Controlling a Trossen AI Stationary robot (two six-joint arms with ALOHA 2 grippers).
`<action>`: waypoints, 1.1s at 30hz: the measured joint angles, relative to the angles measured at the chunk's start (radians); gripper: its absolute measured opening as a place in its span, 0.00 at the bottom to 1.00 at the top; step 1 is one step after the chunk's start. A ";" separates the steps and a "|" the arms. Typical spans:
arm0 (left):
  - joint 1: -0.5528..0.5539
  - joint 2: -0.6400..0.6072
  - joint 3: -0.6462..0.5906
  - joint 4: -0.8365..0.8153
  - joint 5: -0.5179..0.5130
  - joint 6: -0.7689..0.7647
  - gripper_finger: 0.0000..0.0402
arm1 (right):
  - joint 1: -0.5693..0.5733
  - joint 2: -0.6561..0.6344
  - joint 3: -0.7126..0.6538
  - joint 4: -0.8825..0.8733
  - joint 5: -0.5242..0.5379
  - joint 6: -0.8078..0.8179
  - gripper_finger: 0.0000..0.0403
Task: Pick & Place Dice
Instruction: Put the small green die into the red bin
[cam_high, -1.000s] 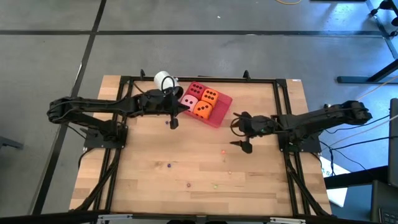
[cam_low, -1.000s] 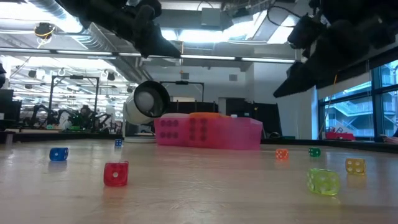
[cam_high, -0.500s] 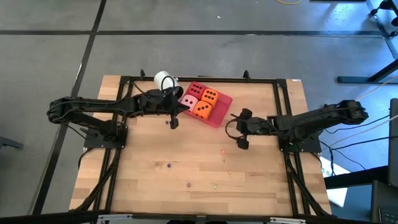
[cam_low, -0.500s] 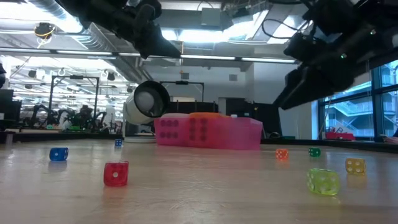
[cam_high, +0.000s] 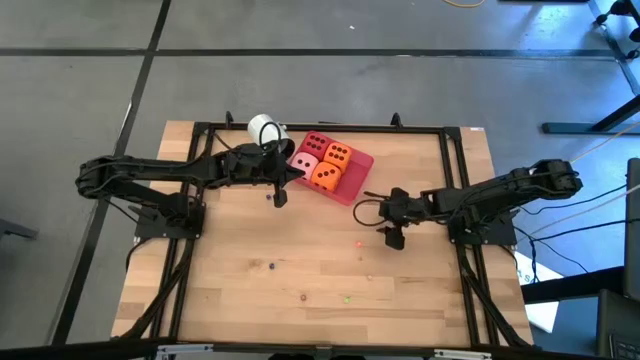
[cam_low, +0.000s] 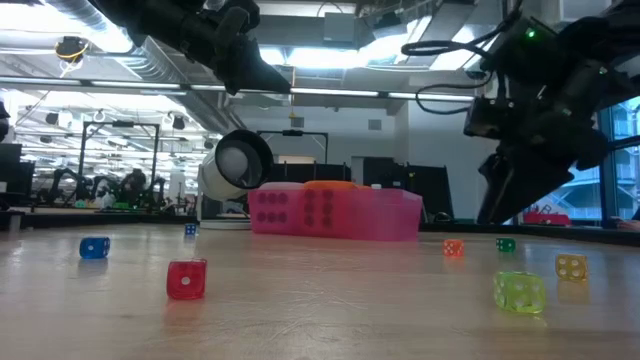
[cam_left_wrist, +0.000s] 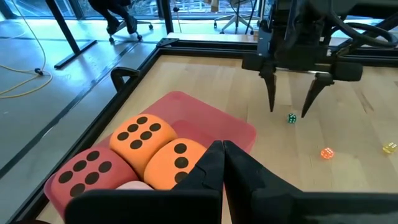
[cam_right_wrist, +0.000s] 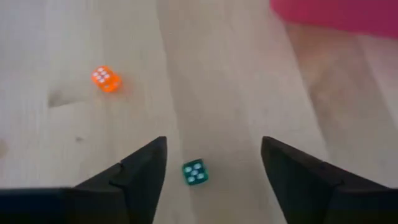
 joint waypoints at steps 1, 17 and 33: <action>0.000 0.000 0.000 0.000 0.000 0.000 0.00 | 0.000 0.002 0.000 0.001 -0.010 0.008 0.63; 0.000 0.000 0.000 -0.003 0.002 0.000 0.00 | 0.072 0.006 0.000 -0.029 -0.013 0.011 0.51; 0.000 0.000 0.000 -0.004 0.002 0.001 0.01 | 0.096 0.124 0.005 -0.001 0.047 0.004 0.43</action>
